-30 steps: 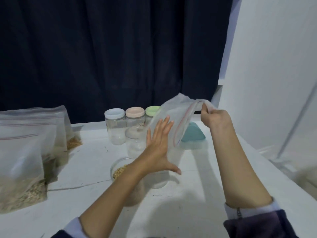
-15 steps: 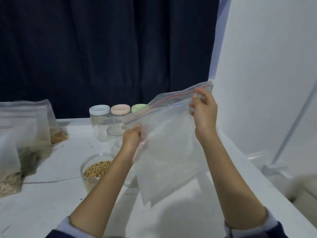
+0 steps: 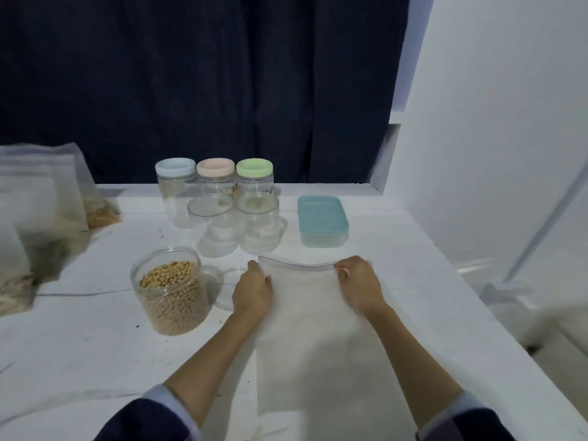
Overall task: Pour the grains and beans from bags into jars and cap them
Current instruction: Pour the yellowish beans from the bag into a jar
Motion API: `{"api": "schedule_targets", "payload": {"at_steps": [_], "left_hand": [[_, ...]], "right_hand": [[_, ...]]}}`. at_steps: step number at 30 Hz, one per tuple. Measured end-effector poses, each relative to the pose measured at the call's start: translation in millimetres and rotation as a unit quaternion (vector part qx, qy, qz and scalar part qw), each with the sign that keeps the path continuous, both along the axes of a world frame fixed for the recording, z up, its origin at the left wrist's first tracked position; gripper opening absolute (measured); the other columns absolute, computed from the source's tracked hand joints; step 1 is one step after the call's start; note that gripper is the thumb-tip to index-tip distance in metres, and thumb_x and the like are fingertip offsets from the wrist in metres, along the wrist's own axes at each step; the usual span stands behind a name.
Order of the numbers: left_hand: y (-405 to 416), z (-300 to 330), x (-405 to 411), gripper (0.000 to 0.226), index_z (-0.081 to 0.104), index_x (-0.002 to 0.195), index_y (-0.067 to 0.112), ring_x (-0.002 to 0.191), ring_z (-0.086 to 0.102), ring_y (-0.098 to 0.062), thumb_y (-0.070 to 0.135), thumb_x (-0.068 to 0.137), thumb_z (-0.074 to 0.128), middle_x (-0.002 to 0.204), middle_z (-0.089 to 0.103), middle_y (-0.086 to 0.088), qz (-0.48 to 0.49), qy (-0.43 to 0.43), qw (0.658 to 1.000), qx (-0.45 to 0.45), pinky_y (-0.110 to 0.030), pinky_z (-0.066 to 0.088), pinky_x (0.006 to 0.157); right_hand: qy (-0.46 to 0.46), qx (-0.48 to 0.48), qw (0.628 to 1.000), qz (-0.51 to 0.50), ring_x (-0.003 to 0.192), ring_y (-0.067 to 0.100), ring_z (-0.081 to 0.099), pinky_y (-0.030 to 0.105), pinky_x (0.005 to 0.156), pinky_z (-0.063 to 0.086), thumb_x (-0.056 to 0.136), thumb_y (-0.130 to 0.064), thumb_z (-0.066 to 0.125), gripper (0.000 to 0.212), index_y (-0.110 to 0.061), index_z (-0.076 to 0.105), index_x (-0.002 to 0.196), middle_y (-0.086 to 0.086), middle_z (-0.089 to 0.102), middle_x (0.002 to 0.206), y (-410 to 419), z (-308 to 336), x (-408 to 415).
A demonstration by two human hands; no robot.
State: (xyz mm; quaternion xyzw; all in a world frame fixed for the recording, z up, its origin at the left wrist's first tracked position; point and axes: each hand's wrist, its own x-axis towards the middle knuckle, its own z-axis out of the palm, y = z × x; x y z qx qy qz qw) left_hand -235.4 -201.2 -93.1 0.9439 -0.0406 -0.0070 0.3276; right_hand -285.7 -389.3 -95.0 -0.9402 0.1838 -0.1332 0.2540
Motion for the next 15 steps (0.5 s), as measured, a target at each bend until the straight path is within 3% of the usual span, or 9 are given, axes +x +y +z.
{"api": "schedule_targets", "payload": {"at_steps": [3, 6, 10, 12, 15], "left_hand": [[-6, -6, -1, 0.045, 0.041, 0.129, 0.003, 0.11, 0.052, -0.034, 0.005, 0.087, 0.058, 0.126, 0.047, -0.016, -0.01, -0.11, 0.986, 0.124, -0.042, 0.047, 0.078], [-17, -5, -3, 0.061, 0.055, 0.121, 0.007, 0.098, 0.056, -0.028, 0.007, 0.064, 0.078, 0.119, 0.054, -0.013, -0.01, -0.186, 0.957, 0.22, -0.033, 0.049, 0.07], [-34, -23, -8, 0.049, 0.031, 0.14, 0.009, 0.131, 0.031, -0.027, 0.032, 0.098, 0.042, 0.143, 0.032, -0.01, -0.121, -0.119, 0.965, 0.201, -0.036, 0.031, 0.103], [-37, -33, -10, 0.059, 0.021, 0.146, 0.006, 0.141, 0.018, -0.028, 0.041, 0.1, 0.033, 0.154, 0.02, -0.012, -0.151, -0.073, 0.967, 0.19, -0.039, 0.02, 0.114], [-38, -45, -7, 0.064, 0.011, 0.15, 0.007, 0.146, 0.003, -0.027, 0.046, 0.101, 0.024, 0.16, 0.001, -0.01, -0.16, -0.052, 0.964, 0.208, -0.041, 0.005, 0.119]], "right_hand": [[0.041, -0.116, 0.992, 0.002, 0.139, 0.023, 0.03, 0.04, 0.111, 0.024, 0.1, -0.025, 0.042, 0.036, -0.021, 0.053, 0.134, 0.004, 0.038, 0.149, -9, -21, -9], [0.127, -0.146, 0.981, 0.013, 0.148, 0.019, 0.007, 0.046, 0.116, 0.007, 0.103, -0.04, 0.028, 0.048, -0.027, 0.029, 0.149, -0.001, 0.009, 0.161, -12, -36, -13], [0.158, -0.141, 0.977, 0.004, 0.148, 0.021, 0.003, 0.048, 0.117, 0.005, 0.103, -0.046, 0.021, 0.053, -0.028, 0.018, 0.152, -0.002, 0.002, 0.162, -12, -43, -12], [0.141, -0.153, 0.978, -0.002, 0.148, 0.023, 0.005, 0.048, 0.116, 0.007, 0.102, -0.046, 0.022, 0.054, -0.026, 0.018, 0.152, 0.0, 0.004, 0.162, -12, -41, -11], [0.147, -0.144, 0.979, 0.009, 0.148, 0.025, -0.001, 0.048, 0.117, 0.003, 0.101, -0.049, 0.021, 0.059, -0.023, 0.012, 0.153, 0.002, -0.003, 0.162, -14, -41, -6]]}}
